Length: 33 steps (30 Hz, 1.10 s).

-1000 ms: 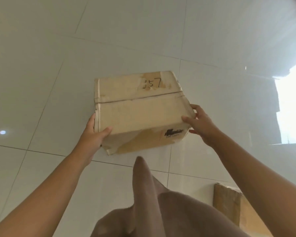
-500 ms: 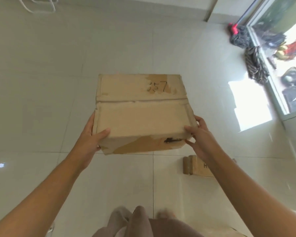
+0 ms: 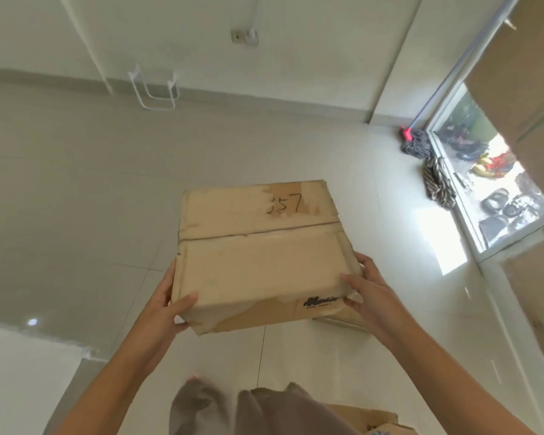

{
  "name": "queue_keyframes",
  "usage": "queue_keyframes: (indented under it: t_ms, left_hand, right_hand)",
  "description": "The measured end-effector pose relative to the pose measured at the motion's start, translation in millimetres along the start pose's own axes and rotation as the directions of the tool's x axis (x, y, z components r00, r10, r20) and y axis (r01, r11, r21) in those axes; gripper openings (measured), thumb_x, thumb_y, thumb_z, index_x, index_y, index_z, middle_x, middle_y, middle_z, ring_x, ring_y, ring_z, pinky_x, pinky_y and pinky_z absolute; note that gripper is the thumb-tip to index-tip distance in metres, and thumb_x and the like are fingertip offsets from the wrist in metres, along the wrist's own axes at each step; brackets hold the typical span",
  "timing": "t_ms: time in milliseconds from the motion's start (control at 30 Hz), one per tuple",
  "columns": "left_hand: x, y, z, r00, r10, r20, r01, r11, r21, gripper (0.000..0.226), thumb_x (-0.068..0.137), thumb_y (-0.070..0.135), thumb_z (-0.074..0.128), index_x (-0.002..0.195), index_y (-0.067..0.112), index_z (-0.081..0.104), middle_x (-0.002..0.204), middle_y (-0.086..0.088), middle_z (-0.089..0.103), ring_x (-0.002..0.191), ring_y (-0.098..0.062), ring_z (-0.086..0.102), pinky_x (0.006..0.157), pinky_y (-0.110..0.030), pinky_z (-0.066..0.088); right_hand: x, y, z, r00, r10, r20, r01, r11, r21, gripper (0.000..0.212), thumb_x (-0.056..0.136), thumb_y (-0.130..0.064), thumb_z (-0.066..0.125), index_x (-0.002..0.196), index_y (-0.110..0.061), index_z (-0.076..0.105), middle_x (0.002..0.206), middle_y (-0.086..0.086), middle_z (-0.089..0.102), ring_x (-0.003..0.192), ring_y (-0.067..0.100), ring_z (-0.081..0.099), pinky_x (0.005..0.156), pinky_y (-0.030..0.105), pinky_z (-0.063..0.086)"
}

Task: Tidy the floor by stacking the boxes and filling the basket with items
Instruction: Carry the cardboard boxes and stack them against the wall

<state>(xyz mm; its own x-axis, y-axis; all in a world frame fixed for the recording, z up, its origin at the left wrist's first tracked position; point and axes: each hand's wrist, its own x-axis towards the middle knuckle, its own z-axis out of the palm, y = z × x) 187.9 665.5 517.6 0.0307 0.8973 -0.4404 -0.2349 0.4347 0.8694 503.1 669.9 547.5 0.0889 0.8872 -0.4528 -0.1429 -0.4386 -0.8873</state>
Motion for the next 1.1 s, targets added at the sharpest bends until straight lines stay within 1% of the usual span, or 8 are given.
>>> queue_keyframes:
  t_ms: [333, 467, 600, 667, 767, 867, 967, 1100]
  left_hand:
    - [-183.9, -79.3, -32.0, 0.981, -0.089, -0.172, 0.040, 0.961, -0.272, 0.087, 0.050, 0.032, 0.085, 0.125, 0.054, 0.046, 0.132, 0.016, 0.054, 0.117, -0.017, 0.055, 0.081, -0.042, 0.054]
    - [-256.2, -121.3, -49.0, 0.946, -0.121, -0.301, -0.002, 0.926, -0.379, 0.092, 0.043, 0.032, 0.090, 0.122, 0.053, 0.048, 0.129, 0.018, 0.053, 0.114, -0.016, 0.054, 0.077, -0.040, 0.054]
    - [-344.3, -161.2, -64.4, 0.872, -0.134, -0.470, -0.119, 0.876, -0.468, 0.071, 0.077, 0.008, 0.071, 0.130, 0.047, 0.043, 0.134, 0.014, 0.049, 0.113, -0.017, 0.054, 0.081, -0.044, 0.051]
    - [-393.7, -177.6, -66.0, 0.842, -0.121, -0.526, -0.173, 0.863, -0.475, 0.070, 0.081, 0.005, 0.064, 0.132, 0.046, 0.040, 0.136, 0.016, 0.048, 0.116, -0.019, 0.053, 0.086, -0.046, 0.050]
    - [-476.9, -196.5, -60.5, 0.776, -0.057, -0.628, -0.280, 0.861, -0.425, 0.071, 0.082, 0.008, 0.063, 0.136, 0.046, 0.037, 0.132, 0.023, 0.052, 0.118, -0.017, 0.054, 0.092, -0.046, 0.048]
    - [-559.1, -216.6, -51.5, 0.660, -0.033, -0.751, -0.382, 0.846, -0.372, 0.068, 0.086, 0.005, 0.059, 0.136, 0.045, 0.037, 0.118, 0.029, 0.060, 0.113, -0.013, 0.057, 0.093, -0.042, 0.048]
    - [-629.5, -233.2, -52.9, 0.555, -0.036, -0.831, -0.471, 0.810, -0.350, 0.073, 0.080, 0.010, 0.067, 0.138, 0.042, 0.036, 0.118, 0.024, 0.062, 0.113, -0.013, 0.058, 0.092, -0.041, 0.048]
    - [-686.3, -242.2, -59.0, 0.471, 0.022, -0.882, -0.539, 0.798, -0.268, 0.112, 0.032, 0.037, 0.093, 0.132, 0.046, 0.043, 0.124, 0.023, 0.059, 0.108, -0.009, 0.062, 0.087, -0.042, 0.050]
  right_hand:
    - [-92.9, 28.4, 3.4, 0.962, 0.132, 0.241, -0.086, 0.978, -0.191, 0.030, 0.090, -0.010, 0.055, 0.113, -0.029, 0.056, 0.128, 0.006, 0.055, 0.113, 0.027, 0.051, 0.083, 0.041, 0.046]
    - [-122.8, 60.4, 30.8, 0.915, 0.240, 0.325, -0.130, 0.936, -0.327, 0.074, 0.041, -0.030, 0.094, 0.104, -0.033, 0.055, 0.122, 0.007, 0.054, 0.111, 0.028, 0.047, 0.078, 0.040, 0.045]
    - [-163.9, 97.0, 60.6, 0.848, 0.276, 0.452, -0.080, 0.910, -0.406, 0.042, 0.085, -0.006, 0.063, 0.118, -0.029, 0.051, 0.133, 0.006, 0.049, 0.116, 0.029, 0.047, 0.080, 0.040, 0.045]
    - [-195.3, 106.6, 73.2, 0.809, 0.270, 0.522, -0.027, 0.904, -0.426, 0.041, 0.089, -0.004, 0.056, 0.122, -0.028, 0.050, 0.132, 0.004, 0.050, 0.108, 0.022, 0.050, 0.079, 0.040, 0.046]
    - [-252.7, 115.1, 93.2, 0.699, 0.267, 0.663, 0.107, 0.878, -0.466, 0.081, 0.043, -0.044, 0.091, 0.114, -0.032, 0.055, 0.120, -0.002, 0.056, 0.104, 0.018, 0.053, 0.076, 0.039, 0.048]
    - [-306.4, 134.6, 114.2, 0.584, 0.275, 0.764, 0.222, 0.851, -0.476, 0.115, 0.007, -0.064, 0.085, 0.114, -0.034, 0.057, 0.117, -0.006, 0.059, 0.104, 0.015, 0.055, 0.077, 0.036, 0.050]
    - [-360.3, 154.3, 137.2, 0.450, 0.303, 0.840, 0.253, 0.859, -0.445, 0.109, 0.011, -0.063, 0.086, 0.112, -0.032, 0.058, 0.113, -0.010, 0.062, 0.102, 0.011, 0.057, 0.080, 0.036, 0.050]
    - [-410.9, 162.0, 173.9, 0.338, 0.305, 0.890, 0.294, 0.864, -0.408, 0.055, 0.070, -0.025, 0.079, 0.119, -0.030, 0.055, 0.121, -0.006, 0.059, 0.102, 0.008, 0.060, 0.077, 0.030, 0.052]
